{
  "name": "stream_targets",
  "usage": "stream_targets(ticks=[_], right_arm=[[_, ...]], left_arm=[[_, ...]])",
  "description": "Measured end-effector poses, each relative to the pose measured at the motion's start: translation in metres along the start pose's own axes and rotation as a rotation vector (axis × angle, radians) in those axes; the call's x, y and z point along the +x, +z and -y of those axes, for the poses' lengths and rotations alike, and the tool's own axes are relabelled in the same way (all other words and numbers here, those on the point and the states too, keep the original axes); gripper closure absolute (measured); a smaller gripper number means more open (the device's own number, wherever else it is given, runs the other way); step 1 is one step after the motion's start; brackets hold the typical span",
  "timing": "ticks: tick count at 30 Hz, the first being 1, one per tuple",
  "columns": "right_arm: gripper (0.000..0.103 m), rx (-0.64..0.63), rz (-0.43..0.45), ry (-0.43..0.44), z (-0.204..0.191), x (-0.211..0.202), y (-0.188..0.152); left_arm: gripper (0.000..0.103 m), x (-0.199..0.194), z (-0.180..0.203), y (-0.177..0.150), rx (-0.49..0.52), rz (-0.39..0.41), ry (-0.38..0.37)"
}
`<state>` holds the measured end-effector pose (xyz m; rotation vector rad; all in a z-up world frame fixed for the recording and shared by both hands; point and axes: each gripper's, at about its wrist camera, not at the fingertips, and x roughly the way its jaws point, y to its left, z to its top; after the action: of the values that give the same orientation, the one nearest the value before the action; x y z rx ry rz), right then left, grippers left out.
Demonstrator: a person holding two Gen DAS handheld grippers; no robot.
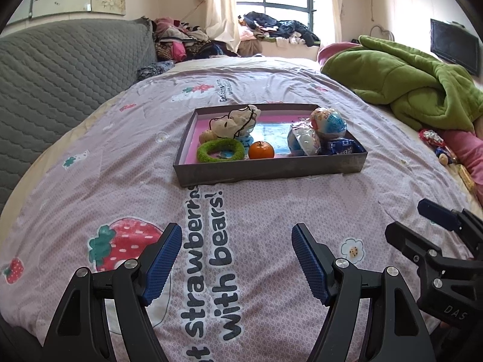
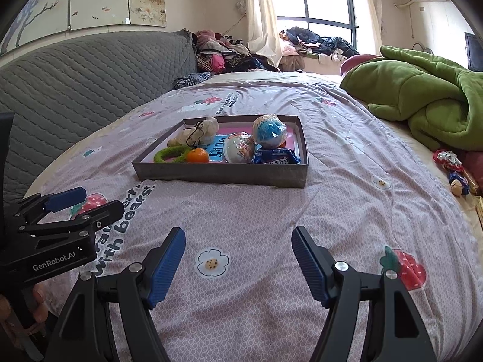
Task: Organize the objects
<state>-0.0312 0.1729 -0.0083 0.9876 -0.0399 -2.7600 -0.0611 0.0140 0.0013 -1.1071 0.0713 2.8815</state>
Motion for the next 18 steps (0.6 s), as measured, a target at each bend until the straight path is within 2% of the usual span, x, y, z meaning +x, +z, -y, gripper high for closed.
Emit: stream_targets(ticks=[18], right_arm=[[0.031, 0.005, -0.016, -0.015, 0.001, 0.009, -0.014]], left_arm=[[0.027, 0.005, -0.009, -0.010, -0.030, -0.005, -0.006]])
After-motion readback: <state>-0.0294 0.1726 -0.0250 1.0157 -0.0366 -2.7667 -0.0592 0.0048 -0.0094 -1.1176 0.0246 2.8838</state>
